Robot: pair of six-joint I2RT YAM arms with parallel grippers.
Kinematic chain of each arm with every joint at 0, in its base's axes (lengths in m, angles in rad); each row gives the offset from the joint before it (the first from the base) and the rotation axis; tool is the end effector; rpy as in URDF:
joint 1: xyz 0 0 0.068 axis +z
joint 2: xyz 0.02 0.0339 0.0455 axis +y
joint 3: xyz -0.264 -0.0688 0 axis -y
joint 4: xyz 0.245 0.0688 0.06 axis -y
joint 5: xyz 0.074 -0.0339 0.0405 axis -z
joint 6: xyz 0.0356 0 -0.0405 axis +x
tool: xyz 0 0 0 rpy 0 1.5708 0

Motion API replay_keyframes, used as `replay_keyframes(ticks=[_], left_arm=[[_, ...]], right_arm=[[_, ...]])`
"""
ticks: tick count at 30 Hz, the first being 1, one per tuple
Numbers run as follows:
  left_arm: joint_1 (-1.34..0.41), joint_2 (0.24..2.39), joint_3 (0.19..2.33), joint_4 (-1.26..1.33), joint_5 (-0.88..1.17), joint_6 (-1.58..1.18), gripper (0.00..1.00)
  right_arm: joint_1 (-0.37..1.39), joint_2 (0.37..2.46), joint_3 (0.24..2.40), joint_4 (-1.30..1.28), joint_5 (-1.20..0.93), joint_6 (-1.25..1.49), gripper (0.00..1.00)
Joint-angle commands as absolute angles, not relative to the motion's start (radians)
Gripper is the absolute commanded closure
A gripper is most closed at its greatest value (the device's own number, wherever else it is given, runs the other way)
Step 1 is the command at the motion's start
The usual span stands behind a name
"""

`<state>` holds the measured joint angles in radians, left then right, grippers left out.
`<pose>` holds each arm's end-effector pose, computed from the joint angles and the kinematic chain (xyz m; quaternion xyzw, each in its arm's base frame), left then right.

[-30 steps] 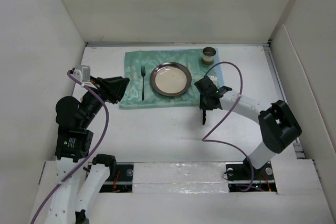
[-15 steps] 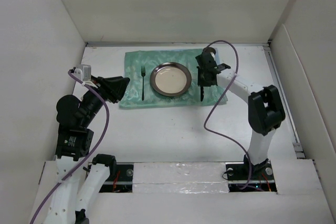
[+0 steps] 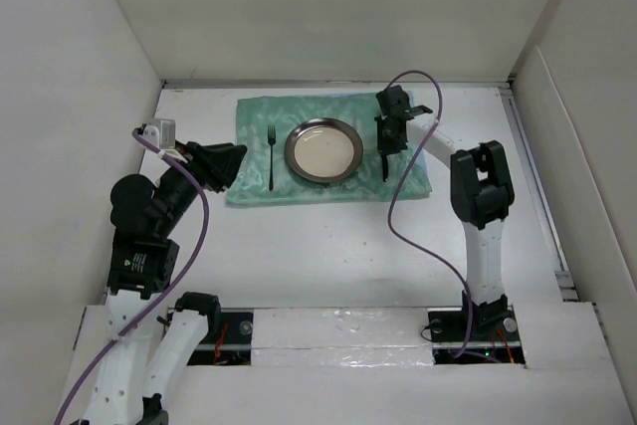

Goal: Set the dinner table for one person

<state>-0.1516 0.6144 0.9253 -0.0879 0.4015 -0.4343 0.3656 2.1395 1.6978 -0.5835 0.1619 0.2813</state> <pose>0.1198 -0.0324 0.4214 0.0681 0.6274 -0.3403 0.6971 0.4372 0.1612 0.1922 -0.0187 0.9599 0.0115 0.2794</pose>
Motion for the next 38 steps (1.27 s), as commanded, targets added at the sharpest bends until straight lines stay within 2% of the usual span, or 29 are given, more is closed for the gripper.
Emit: replay_keyframes(ticks=[1,2,5,6,7,8,10,14,18,20,22,23,24,26,27,31,34,38], left_arm=[[-0.160,0.621,0.930,-0.043,0.390,-0.420,0.66],[-0.160,0.624,0.927,-0.043,0.388,-0.420,0.66],[-0.160,0.624,0.925,-0.041,0.376,-0.422,0.60],[-0.160,0.623,0.923,-0.041,0.368,-0.420,0.58],[-0.160,0.623,0.922,-0.041,0.365,-0.420,0.57],[-0.160,0.620,0.919,-0.040,0.353,-0.420,0.52],[-0.160,0.621,0.917,-0.040,0.350,-0.423,0.50],[-0.160,0.618,0.910,-0.034,0.334,-0.423,0.40],[-0.160,0.601,0.888,-0.015,0.315,-0.414,0.27],[-0.160,0.589,0.884,-0.017,0.284,-0.413,0.22],[-0.160,0.584,0.896,-0.029,0.258,-0.420,0.20],[-0.160,0.584,0.896,-0.029,0.253,-0.420,0.20],[-0.160,0.583,0.905,-0.041,0.253,-0.423,0.20],[-0.160,0.572,0.917,-0.064,0.259,-0.436,0.19],[-0.160,0.562,0.926,-0.090,0.261,-0.440,0.18],[-0.160,0.425,0.923,-0.150,0.233,-0.436,0.17],[-0.160,0.320,0.899,-0.196,0.201,-0.437,0.16],[-0.160,0.265,0.844,-0.221,0.204,-0.456,0.15]], right_arm=[[0.344,2.157,1.761,-0.586,0.136,0.261,1.00],[0.344,2.160,1.755,-0.578,0.137,0.262,0.99],[0.334,2.166,1.734,-0.555,0.117,0.270,0.79],[0.334,2.160,1.727,-0.551,0.098,0.271,0.69],[0.334,2.137,1.720,-0.536,0.094,0.273,0.64],[0.345,2.103,1.697,-0.526,0.083,0.270,0.54],[0.345,2.067,1.694,-0.532,0.074,0.270,0.51],[0.391,1.900,1.645,-0.546,0.066,0.275,0.33],[0.460,1.628,1.530,-0.512,0.106,0.302,0.26],[0.533,1.428,1.481,-0.502,0.164,0.310,0.27],[0.604,1.227,1.389,-0.476,0.269,0.333,0.33],[0.604,1.226,1.388,-0.476,0.291,0.333,0.00],[0.636,1.092,1.364,-0.462,0.316,0.336,0.00],[0.658,0.950,1.289,-0.446,0.357,0.350,0.00],[0.672,0.801,1.255,-0.408,0.371,0.368,0.00],[0.672,0.448,1.039,-0.262,0.445,0.399,0.00],[0.672,0.283,0.904,-0.216,0.554,0.428,0.00],[0.681,0.288,0.833,-0.219,0.542,0.449,0.00]])
